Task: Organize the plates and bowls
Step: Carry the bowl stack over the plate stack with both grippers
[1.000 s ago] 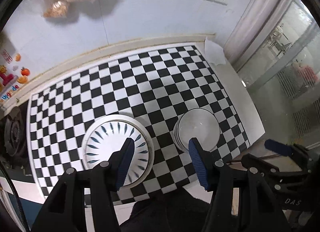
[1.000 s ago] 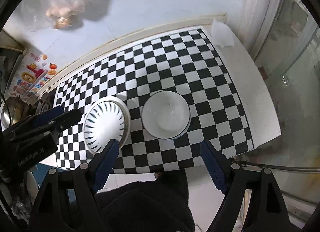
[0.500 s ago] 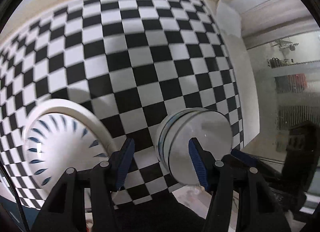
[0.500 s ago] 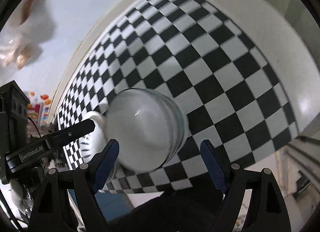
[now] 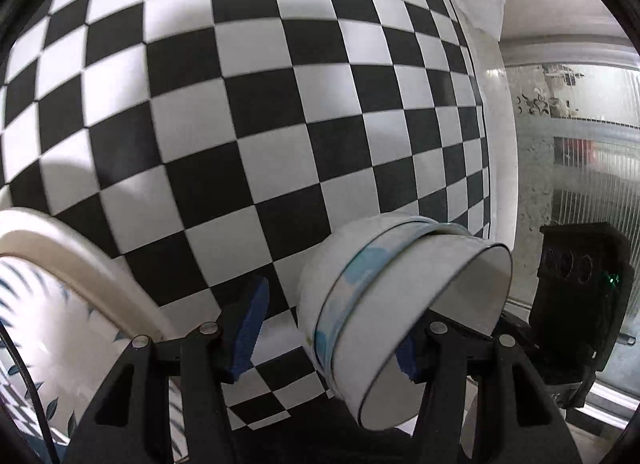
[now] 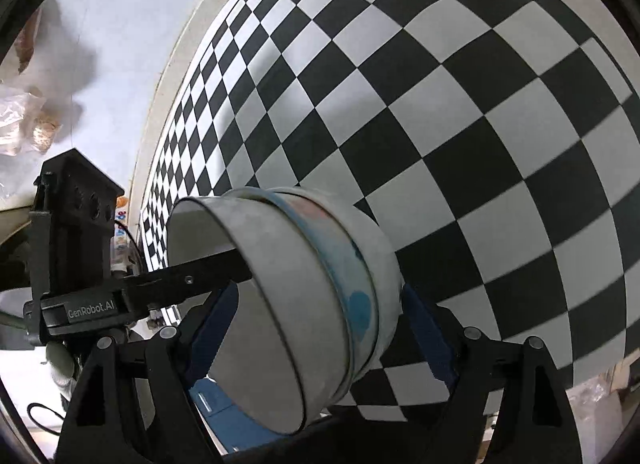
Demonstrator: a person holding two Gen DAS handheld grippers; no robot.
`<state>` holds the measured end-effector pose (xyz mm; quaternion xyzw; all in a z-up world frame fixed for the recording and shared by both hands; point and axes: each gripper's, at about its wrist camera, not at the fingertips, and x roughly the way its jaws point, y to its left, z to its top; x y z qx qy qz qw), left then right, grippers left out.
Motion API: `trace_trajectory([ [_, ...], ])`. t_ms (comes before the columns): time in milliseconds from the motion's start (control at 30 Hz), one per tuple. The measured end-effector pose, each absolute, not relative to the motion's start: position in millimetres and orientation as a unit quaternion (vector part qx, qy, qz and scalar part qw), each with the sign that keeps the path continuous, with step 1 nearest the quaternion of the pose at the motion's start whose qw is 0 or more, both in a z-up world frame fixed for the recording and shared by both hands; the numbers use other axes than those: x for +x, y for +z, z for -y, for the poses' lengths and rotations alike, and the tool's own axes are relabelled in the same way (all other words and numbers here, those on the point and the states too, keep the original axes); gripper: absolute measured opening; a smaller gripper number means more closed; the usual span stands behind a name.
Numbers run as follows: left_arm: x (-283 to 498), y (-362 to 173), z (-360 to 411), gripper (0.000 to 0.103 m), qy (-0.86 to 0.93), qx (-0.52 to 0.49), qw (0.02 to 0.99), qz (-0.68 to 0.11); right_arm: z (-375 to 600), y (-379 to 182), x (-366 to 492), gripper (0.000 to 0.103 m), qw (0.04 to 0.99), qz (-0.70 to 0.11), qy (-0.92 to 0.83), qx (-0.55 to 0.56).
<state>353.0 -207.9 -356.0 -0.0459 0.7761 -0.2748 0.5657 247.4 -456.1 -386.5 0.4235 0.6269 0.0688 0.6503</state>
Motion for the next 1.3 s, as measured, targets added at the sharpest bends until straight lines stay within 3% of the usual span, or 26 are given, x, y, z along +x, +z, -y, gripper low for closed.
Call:
trace_trajectory([
  [167,353.0,-365.3,209.7,0.053,-0.290,-0.053,0.556,-0.777,463.1,-407.5,242.4,0.081,0.640,-0.626,0.077,0.439],
  [267,353.7,-363.4,210.0,0.042,-0.307,-0.067,0.558,-0.768,470.9,-419.1,237.0,0.073,0.637,-0.616,0.081,0.456],
  [400,350.4,-355.1,210.0,0.042,-0.320,-0.054,0.577,-0.750,477.3,-427.3,232.4,0.062,0.645,-0.616,0.074,0.446],
  [1300,346.7,-329.3,184.9,0.040,-0.275,-0.036,0.606,-0.746,396.4,-418.0,272.5,0.061,0.612,-0.637,0.102,0.457],
])
